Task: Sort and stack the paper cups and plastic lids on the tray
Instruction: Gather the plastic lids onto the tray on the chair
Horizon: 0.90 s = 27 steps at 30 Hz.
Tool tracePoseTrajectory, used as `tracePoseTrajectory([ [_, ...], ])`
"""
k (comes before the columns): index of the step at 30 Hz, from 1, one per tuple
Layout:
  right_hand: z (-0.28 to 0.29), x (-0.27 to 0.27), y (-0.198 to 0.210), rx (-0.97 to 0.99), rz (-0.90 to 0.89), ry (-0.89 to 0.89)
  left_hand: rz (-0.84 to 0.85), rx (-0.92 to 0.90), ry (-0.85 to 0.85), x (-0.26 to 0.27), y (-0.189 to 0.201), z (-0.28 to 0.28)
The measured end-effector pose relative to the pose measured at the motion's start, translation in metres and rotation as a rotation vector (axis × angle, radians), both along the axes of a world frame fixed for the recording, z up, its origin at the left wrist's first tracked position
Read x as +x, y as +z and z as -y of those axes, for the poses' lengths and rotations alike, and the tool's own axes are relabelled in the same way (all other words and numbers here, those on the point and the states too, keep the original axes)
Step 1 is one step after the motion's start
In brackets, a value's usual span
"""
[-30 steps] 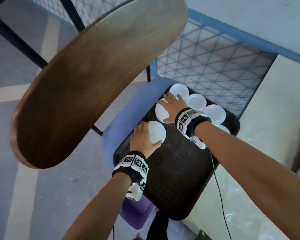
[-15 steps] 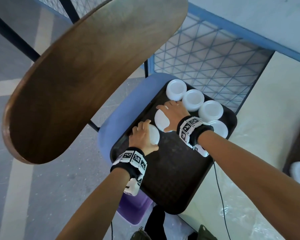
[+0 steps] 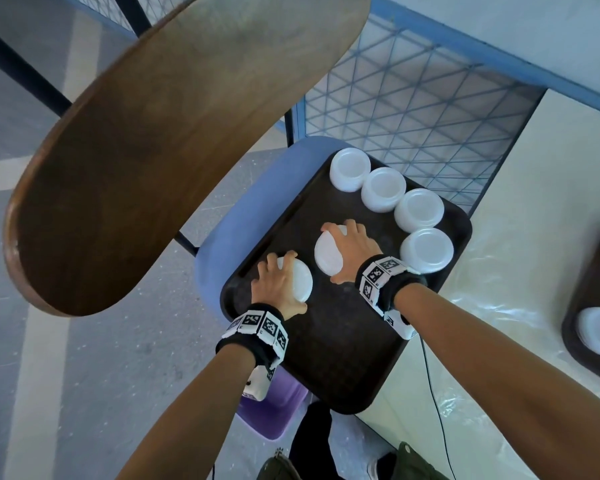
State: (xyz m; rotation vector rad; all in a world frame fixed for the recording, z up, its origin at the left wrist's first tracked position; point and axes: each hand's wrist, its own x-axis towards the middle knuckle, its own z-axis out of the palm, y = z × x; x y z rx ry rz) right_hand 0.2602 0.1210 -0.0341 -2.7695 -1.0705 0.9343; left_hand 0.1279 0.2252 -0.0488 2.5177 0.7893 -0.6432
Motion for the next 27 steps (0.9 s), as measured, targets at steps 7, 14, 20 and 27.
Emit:
tracePoseTrajectory([
  [7, -0.003, -0.005, 0.0, -0.038, 0.024, -0.002, -0.002, 0.039, -0.013, -0.005, -0.001, -0.001],
  [14, 0.0, -0.016, 0.001, -0.044, 0.04, -0.008, 0.03, 0.065, 0.004, -0.018, -0.003, -0.001],
  [20, 0.012, -0.031, 0.008, -0.014, 0.015, -0.02, 0.047, 0.032, 0.026, -0.028, 0.002, -0.001],
  [27, 0.065, -0.048, 0.037, 0.103, -0.019, -0.127, 0.107, -0.008, -0.035, -0.028, 0.02, 0.008],
])
